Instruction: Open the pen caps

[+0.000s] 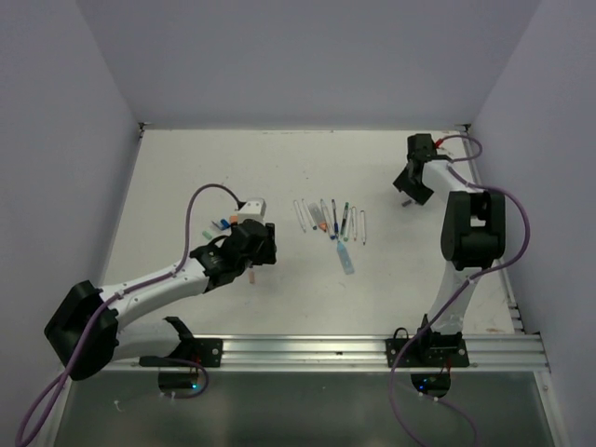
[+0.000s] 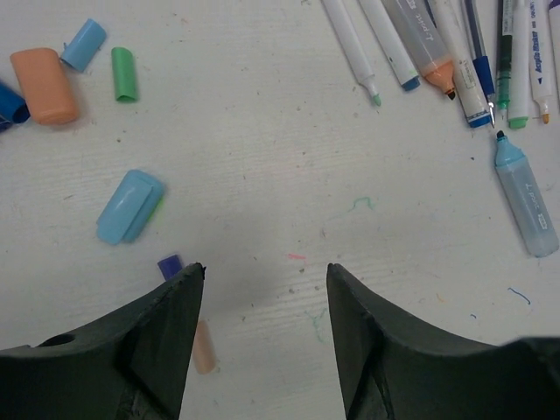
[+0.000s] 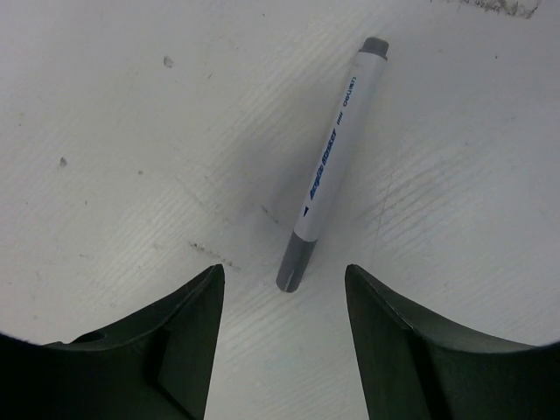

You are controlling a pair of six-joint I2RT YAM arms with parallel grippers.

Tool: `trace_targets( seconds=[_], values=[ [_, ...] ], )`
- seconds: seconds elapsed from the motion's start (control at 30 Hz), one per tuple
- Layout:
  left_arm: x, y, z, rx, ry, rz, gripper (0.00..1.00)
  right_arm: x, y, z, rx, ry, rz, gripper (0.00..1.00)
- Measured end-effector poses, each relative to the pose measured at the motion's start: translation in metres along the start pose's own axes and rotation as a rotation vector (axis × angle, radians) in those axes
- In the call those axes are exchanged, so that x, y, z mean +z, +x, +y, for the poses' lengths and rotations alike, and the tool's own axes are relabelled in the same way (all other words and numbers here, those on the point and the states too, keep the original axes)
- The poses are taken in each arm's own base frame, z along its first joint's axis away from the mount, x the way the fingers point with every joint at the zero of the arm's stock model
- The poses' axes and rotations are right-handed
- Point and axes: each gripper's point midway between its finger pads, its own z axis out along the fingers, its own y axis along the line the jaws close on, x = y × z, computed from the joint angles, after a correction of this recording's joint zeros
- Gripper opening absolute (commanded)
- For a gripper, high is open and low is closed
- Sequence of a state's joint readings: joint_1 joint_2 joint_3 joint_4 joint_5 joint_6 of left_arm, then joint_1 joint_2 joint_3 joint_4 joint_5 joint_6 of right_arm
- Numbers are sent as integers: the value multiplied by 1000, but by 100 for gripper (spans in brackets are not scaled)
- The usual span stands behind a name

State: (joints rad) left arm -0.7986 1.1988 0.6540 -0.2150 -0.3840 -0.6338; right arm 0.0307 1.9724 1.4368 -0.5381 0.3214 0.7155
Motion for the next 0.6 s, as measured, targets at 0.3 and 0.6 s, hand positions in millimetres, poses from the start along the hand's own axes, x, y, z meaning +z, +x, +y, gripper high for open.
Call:
trace_targets(
  seconds=[0.3,0.6],
  values=[
    [1,3,-12,-7,68,6,68,25,2,-4,22,57,7,61],
    [-2,4,-14,0,96,3,71,31,-2,-8,33,79,-5,54]
  ],
)
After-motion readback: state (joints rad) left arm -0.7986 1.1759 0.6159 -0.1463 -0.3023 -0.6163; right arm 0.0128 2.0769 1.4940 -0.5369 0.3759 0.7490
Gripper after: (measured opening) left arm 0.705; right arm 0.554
